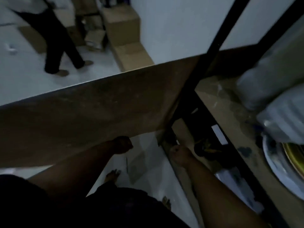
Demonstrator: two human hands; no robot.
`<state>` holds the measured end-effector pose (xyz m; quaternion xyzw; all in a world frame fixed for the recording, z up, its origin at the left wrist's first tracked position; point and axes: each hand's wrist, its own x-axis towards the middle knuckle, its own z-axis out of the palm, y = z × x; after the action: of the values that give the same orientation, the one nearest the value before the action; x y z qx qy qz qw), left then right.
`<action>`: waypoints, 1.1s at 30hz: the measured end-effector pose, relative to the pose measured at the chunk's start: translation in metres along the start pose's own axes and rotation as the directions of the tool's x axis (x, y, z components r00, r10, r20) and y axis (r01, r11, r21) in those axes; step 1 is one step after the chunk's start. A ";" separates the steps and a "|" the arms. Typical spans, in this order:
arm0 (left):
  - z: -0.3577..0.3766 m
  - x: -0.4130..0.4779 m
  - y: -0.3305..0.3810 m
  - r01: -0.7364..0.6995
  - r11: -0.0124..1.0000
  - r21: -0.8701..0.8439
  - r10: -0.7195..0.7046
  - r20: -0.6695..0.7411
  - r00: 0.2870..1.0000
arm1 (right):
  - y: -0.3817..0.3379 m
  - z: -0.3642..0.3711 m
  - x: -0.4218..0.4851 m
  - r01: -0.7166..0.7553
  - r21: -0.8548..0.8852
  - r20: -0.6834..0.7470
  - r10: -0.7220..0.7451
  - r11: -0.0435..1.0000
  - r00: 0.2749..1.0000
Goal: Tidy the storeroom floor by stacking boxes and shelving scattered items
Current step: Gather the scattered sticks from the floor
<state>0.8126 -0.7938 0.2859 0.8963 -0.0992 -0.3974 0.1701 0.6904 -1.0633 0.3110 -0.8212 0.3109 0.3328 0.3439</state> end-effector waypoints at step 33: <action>0.338 -0.377 -0.159 0.106 0.344 -0.933 -0.835 -0.253 0.488 | 0.016 0.186 -0.084 0.609 -0.567 0.399 -0.462 0.555 0.792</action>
<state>0.3166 -0.6054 0.2695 0.7538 0.4732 -0.0422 0.4540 0.5676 -0.9050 0.2681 -0.9037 -0.1335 0.3821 0.1396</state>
